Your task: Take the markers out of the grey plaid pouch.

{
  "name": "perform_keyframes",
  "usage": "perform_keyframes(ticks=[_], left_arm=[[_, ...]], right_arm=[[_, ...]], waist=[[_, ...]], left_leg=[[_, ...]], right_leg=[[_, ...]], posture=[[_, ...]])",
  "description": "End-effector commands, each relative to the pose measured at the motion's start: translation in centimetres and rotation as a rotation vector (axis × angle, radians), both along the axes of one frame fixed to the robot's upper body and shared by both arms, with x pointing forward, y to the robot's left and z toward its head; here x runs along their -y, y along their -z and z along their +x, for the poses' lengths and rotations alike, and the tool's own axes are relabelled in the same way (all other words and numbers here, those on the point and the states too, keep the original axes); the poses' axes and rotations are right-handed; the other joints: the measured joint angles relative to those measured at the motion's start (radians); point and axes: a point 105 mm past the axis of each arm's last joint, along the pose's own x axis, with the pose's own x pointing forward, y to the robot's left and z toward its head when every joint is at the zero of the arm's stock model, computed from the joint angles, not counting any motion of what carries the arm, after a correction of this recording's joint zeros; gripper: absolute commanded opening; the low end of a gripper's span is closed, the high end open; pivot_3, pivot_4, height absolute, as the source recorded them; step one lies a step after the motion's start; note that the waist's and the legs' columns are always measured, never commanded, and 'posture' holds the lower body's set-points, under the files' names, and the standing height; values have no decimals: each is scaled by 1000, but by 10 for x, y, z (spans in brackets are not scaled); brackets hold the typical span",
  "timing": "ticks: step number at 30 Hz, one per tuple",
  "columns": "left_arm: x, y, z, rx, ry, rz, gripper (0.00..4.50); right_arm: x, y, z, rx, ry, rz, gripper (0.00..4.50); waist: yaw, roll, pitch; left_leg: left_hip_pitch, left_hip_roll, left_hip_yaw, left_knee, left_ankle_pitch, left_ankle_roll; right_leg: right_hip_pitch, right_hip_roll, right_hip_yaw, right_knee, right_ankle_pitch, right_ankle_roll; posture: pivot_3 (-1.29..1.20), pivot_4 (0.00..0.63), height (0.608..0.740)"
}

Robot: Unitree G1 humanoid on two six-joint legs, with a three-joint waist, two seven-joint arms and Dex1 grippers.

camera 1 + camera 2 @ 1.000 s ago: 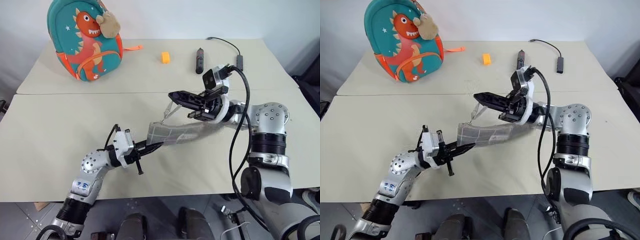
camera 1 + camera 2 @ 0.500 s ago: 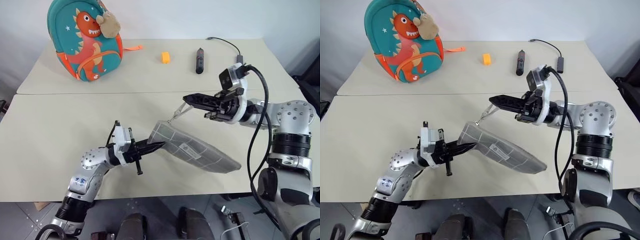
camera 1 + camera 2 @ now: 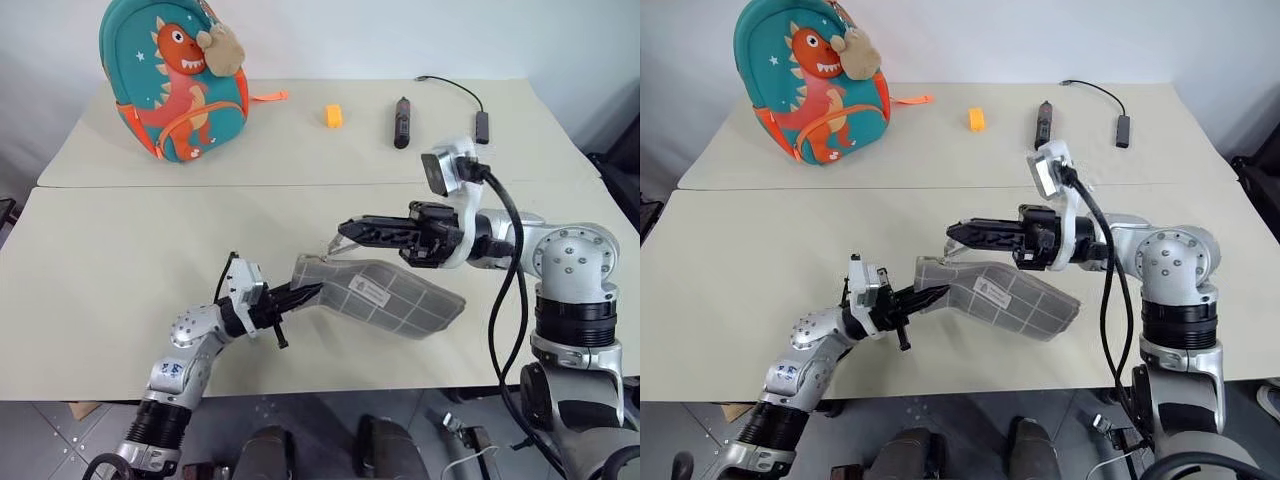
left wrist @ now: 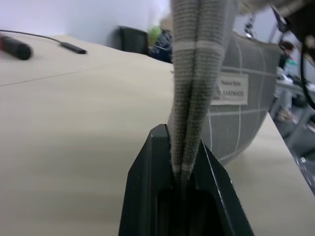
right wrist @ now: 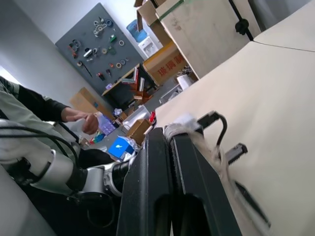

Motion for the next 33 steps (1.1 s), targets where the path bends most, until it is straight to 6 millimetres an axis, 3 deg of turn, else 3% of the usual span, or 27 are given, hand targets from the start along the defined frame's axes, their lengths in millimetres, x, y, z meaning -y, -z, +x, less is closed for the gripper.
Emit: perform_keyframes(ticks=[1, 4, 13, 26, 33], left_arm=[[-12, -9, 0, 1, -40, -54, 0], [-20, -10, 1, 4, -77, -69, 0], [-28, -15, 7, 39, -153, -85, 0], [-48, -12, 2, 30, -194, -97, 0], [-46, -10, 0, -1, -146, -102, 0]], right_arm=[[21, -7, 10, 57, 63, 3, 12], [38, -4, 26, 70, 158, -27, 12], [69, -1, 43, 115, 271, -78, 12], [139, 3, 51, 121, 479, -101, 12], [149, 14, 53, 132, 515, -118, 12]], waist=[[-1, 0, 0], [-2, 0, 0], [0, 0, 0], [1, 0, 0], [-1, 0, 0]], left_leg=[[0, 0, 0, 0, 0, 0], [0, 0, 0, 0, 0, 0], [0, 0, 0, 0, 0, 0], [0, 0, 1, 0, 0, 0], [1, 0, 1, 0, 0, 0]], right_leg=[[0, 0, 0, 0, 0, 0], [0, 0, 0, 0, 0, 0], [0, 0, 0, 0, 0, 0], [1, 0, 0, -1, 0, 0], [1, 0, 0, -1, 0, 0]], posture=[[0, 150, 740], [0, 150, 740], [0, 150, 740], [0, 150, 740], [0, 150, 740]])
